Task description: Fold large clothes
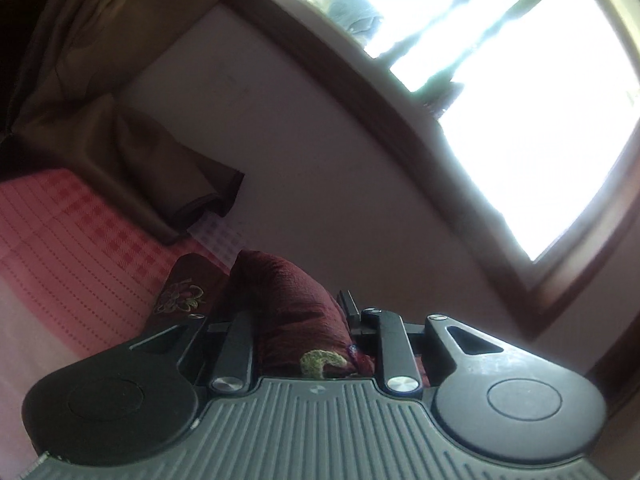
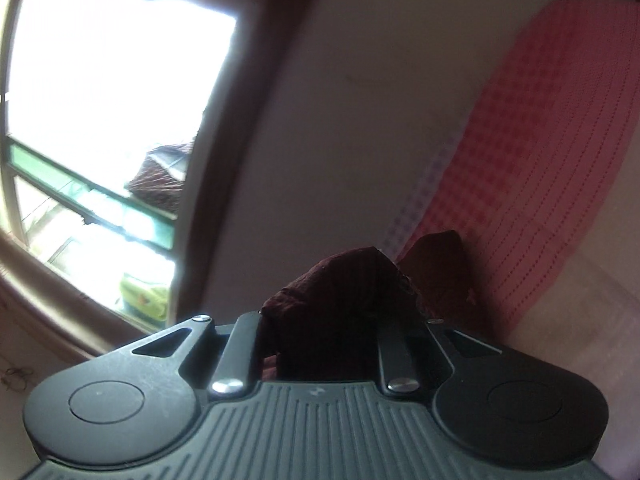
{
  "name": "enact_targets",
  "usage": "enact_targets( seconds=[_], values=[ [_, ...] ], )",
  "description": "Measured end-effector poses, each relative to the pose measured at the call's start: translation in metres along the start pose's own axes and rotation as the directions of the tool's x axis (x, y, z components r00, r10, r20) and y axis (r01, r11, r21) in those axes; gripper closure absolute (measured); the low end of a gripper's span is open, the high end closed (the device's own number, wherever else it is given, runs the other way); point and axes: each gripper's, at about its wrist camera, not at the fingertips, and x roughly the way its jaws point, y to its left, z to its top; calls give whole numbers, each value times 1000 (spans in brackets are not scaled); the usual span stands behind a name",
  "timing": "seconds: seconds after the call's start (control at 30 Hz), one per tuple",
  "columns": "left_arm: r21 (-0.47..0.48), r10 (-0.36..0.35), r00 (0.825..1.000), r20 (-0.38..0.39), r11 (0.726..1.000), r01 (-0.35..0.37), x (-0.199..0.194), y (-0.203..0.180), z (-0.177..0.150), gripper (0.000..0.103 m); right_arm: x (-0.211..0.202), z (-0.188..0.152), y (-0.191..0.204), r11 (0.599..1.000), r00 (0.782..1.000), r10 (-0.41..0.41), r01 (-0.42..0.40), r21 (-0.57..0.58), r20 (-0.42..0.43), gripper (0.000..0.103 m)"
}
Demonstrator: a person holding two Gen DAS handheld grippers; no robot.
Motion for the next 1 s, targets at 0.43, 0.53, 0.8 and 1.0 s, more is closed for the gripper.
enact_targets(
  seconds=[0.43, 0.53, 0.8, 1.0],
  values=[
    [188, 56, 993, 106, 979, -76, 53, -5, -17, 0, 65, 15, -58, 990, 997, 50, -57, 129, 54, 5],
    [256, 65, 991, 117, 962, -93, 53, -14, -19, 2, 65, 5, -37, 996, 999, 31, -30, -78, 7, 6],
    [470, 141, 988, -60, 877, -97, 109, -48, -51, 49, 106, -36, 16, 848, 981, -193, 153, -508, -26, 48],
    [431, 263, 965, -12, 872, -232, 144, -10, -51, 47, 146, -49, 17, 785, 964, -267, 206, -584, -19, 48]
  ],
)
